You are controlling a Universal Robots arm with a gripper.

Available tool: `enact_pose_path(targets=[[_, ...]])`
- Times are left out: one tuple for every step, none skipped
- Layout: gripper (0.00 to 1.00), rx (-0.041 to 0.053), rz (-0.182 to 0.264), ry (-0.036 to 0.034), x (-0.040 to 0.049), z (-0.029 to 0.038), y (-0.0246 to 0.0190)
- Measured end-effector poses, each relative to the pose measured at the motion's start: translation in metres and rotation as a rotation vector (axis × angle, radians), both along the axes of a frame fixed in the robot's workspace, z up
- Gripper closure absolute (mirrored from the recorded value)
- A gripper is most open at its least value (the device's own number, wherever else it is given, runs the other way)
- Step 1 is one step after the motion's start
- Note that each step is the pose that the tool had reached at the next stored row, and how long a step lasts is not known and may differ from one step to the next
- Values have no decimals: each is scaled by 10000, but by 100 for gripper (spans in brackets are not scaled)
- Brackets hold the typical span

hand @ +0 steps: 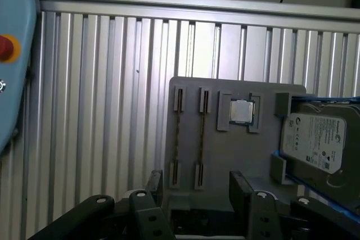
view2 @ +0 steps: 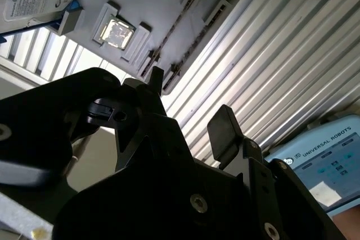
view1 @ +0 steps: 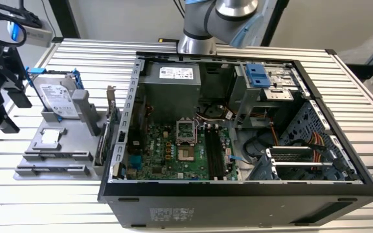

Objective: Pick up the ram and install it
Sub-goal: 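Pick up the ram and move it above insertion slot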

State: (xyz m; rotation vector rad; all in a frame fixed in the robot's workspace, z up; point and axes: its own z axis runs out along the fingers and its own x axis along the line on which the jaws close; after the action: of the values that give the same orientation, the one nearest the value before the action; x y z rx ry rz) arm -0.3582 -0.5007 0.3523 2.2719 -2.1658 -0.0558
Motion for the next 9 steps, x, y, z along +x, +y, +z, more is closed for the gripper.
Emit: enact_pose_path(targets=[[0,1,0,-1,0,-3,0],[0,1,0,-1,0,-6,0],[0,1,0,-1,0,-7,0],[0,1,0,-1,0,-8,0],[0,1,0,-1,0,-9,0],[0,1,0,-1,0,-9,0],[0,2,0,-2,0,-11,0],[0,3,0,-3,0,-14,0],[0,3,0,-3,0,-16,0]])
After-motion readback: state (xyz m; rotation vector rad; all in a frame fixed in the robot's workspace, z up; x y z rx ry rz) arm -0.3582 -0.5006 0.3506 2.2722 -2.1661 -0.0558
